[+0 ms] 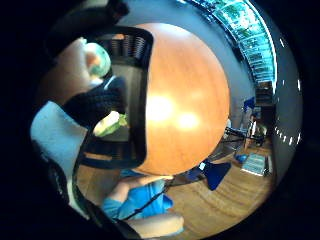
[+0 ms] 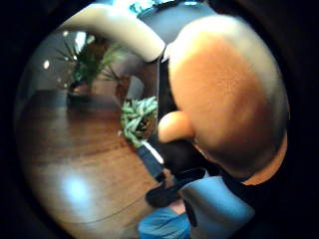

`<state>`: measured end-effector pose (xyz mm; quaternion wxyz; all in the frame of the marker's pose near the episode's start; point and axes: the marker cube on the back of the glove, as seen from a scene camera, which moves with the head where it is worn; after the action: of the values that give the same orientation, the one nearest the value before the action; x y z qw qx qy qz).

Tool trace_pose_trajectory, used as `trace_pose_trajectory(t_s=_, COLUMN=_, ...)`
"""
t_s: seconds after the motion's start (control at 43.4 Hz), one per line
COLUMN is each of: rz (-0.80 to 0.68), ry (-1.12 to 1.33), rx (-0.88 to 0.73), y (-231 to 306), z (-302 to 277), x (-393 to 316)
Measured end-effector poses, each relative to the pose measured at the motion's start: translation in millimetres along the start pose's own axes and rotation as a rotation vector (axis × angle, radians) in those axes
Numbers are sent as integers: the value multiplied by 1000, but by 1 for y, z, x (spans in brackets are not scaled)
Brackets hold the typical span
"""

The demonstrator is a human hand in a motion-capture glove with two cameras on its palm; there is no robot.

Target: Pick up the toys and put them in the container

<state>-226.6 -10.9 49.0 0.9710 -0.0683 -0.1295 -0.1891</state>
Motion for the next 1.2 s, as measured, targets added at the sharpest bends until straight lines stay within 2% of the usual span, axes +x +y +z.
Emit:
trace_pose_trajectory(t_s=0.092, rz=-11, ry=42, rx=24, y=1, z=-7, x=11)
trace_pose_trajectory(t_s=0.276, rz=86, ry=82, rx=42, y=3, z=-29, x=61)
trace_pose_trajectory(t_s=0.391, rz=236, ry=120, rx=56, y=-11, z=-30, x=67)
trace_pose_trajectory(t_s=0.506, rz=414, ry=143, rx=77, y=-2, z=-28, x=126)
trace_pose_trajectory(t_s=0.598, rz=376, ry=99, rx=58, y=14, z=-22, x=165)
trace_pose_trajectory(t_s=0.714, rz=336, ry=181, rx=20, y=39, z=-13, x=215)
trace_pose_trajectory(t_s=0.783, rz=302, ry=167, rx=39, y=50, z=-10, x=232)
trace_pose_trajectory(t_s=0.852, rz=334, ry=219, rx=69, y=55, z=-5, x=245)
trace_pose_trajectory(t_s=0.921, rz=260, ry=225, rx=67, y=65, z=2, x=257)
trace_pose_trajectory(t_s=1.082, rz=481, ry=192, rx=62, y=72, z=21, x=286)
trace_pose_trajectory(t_s=1.197, rz=407, ry=153, rx=58, y=80, z=25, x=293)
